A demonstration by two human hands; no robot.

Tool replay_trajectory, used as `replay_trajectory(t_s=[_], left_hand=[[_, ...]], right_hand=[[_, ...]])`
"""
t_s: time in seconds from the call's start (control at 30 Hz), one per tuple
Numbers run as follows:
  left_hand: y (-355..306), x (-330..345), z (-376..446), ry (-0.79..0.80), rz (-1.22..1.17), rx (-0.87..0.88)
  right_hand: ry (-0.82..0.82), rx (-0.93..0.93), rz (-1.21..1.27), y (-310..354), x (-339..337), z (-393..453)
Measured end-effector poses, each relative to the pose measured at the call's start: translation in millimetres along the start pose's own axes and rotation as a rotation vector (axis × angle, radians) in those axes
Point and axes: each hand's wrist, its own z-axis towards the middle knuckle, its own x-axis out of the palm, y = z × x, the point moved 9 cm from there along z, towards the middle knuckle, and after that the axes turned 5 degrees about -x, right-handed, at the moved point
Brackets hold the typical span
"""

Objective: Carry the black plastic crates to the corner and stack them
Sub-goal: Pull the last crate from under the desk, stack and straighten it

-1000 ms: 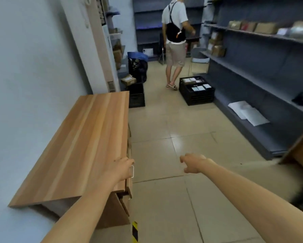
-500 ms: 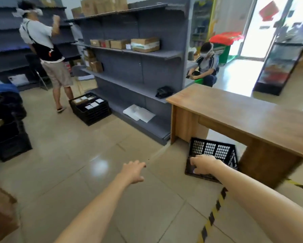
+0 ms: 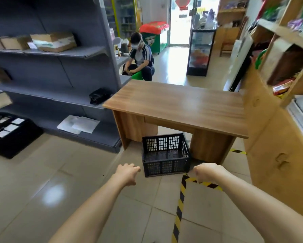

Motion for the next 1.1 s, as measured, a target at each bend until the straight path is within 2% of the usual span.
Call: replay_trajectory(t_s=[0.17, 0.27, 0.33, 0.53, 0.63, 0.77, 0.87, 1.0, 1.1], left_hand=[[40, -54, 80, -0.050, 0.010, 0.012], [62, -91, 130, -0.090, 0.037, 0.011], [66, -107, 162, -0.110, 0.069, 0.023], [22, -115, 239, -0.080, 0.090, 0.169], [7, -117, 278, -0.052, 0.113, 0.227], [10, -140, 330, -0.031, 0.184, 0.248], [19, -187, 376, -0.054, 0.217, 0.244], [18, -257, 419, -0.168, 0.047, 0.272], [27, -267, 440, -0.174, 0.021, 0.296]], right_hand=[[-0.063, 0.060, 0.102, -34, -85, 43], [-0.184, 0.068, 0.228, -43, -140, 78], [-0.232, 0.067, 0.311, -45, -153, 101], [0.029, 0.125, 0.210, -64, -103, 158], [0.105, 0.165, 0.221, -87, -104, 184], [0.096, 0.151, 0.259, -123, -151, 232], [0.021, 0.159, 0.307, -153, -200, 272], [-0.054, 0.184, 0.260, -177, -254, 316], [-0.024, 0.155, 0.249, -161, -274, 347]])
